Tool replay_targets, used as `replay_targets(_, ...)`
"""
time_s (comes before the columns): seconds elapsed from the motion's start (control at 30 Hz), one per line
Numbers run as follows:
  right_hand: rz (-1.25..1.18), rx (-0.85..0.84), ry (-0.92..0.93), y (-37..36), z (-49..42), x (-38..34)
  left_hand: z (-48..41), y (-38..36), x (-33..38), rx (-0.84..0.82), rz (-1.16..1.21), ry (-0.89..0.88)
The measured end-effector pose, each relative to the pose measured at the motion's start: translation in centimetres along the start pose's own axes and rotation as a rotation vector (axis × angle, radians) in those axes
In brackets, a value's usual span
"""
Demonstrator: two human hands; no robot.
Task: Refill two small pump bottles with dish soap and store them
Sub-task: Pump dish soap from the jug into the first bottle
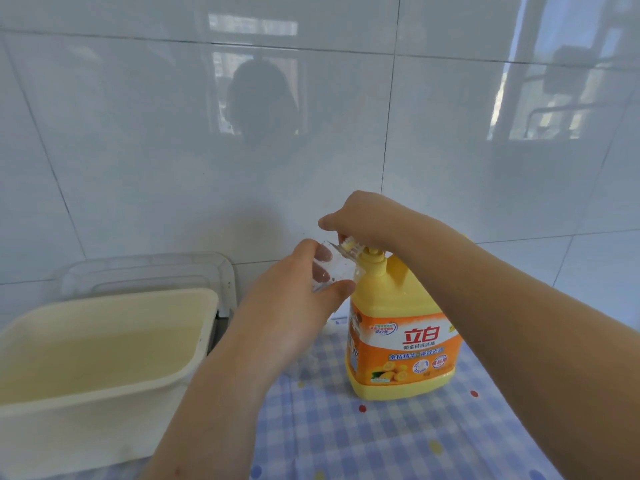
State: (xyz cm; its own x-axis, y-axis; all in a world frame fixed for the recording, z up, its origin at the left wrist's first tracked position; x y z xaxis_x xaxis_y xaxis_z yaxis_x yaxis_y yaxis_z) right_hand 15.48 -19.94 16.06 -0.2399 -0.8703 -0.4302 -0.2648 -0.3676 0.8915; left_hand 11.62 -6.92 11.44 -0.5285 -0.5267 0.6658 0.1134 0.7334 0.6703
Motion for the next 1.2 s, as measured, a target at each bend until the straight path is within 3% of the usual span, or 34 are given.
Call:
replay_targets(0.27,0.017,0.133,0.003,2.3,0.3,0.0,0.2,1.1,0.9,0.121,0.006,-0.057)
replay_targets(0.73,0.164,-0.1,0.038,0.5,1.7,-1.7,-0.1,0.7,0.3,0.078,0.018,-0.045)
replay_targets(1.03,0.036,-0.023,0.051,0.9,0.9,-0.9,-0.3,0.4,0.1,0.061,-0.003,-0.036)
replay_targets(1.2,0.144,-0.064,0.029,-0.2,0.9,-0.6,-0.2,0.1,0.2,0.04,-0.058,-0.047)
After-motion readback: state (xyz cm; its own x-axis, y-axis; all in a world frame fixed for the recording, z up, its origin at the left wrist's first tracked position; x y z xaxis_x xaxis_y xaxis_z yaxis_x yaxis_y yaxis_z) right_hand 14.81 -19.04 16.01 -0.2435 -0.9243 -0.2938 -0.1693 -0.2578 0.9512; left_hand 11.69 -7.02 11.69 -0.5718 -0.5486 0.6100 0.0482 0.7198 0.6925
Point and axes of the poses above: each hand's wrist, its own z-axis away from the middle knuckle, its own y-axis out of the back of the hand, x = y × z, the point moved 10 cm from there along -z, towards the middle knuckle, and after that the axes turned 1 degree about x, right-handed, at the moved point
